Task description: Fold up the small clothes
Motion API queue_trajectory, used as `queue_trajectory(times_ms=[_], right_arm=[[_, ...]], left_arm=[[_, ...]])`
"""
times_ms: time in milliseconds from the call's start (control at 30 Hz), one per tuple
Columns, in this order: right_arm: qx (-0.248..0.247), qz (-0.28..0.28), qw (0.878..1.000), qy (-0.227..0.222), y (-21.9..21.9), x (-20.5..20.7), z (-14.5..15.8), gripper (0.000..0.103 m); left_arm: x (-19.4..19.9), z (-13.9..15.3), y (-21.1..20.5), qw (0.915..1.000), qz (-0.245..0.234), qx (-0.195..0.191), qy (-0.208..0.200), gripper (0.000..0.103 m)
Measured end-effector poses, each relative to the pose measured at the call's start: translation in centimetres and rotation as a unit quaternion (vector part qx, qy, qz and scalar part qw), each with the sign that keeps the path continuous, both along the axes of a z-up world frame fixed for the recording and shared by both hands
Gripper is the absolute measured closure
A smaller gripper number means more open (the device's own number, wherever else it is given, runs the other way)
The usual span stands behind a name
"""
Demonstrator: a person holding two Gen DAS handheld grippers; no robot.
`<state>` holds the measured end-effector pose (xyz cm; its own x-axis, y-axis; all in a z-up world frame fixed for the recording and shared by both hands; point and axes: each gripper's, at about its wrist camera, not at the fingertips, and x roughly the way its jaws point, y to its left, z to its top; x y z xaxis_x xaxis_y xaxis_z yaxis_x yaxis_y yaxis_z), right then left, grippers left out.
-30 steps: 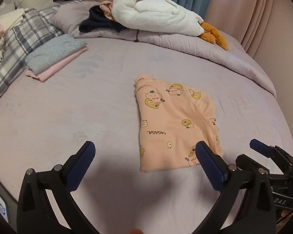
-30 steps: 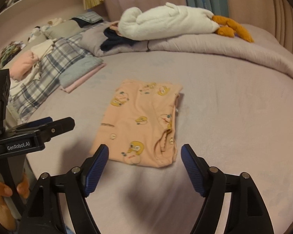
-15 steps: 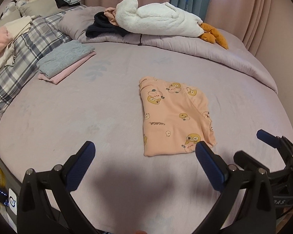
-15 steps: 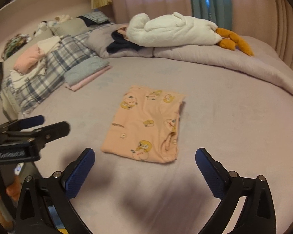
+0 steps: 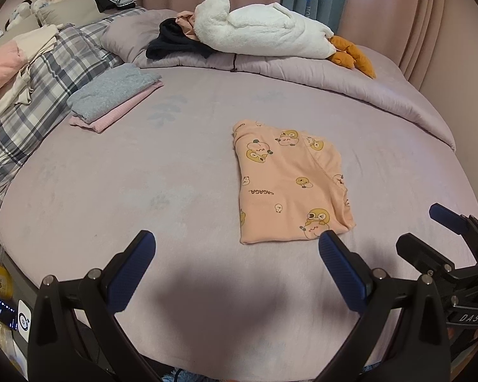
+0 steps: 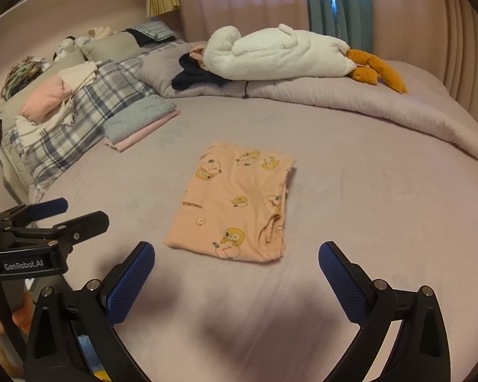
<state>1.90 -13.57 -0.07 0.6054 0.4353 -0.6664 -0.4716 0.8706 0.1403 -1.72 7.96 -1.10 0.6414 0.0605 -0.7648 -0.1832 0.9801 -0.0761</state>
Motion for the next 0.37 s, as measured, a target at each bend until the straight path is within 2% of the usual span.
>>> queue_trajectory(times_ms=[367], right_arm=[[0.004, 0.004, 1.0, 0.003, 0.27, 0.03, -0.14, 0.001]], left_arm=[[0.03, 0.08, -0.18, 1.0, -0.002, 0.001, -0.002, 0.001]])
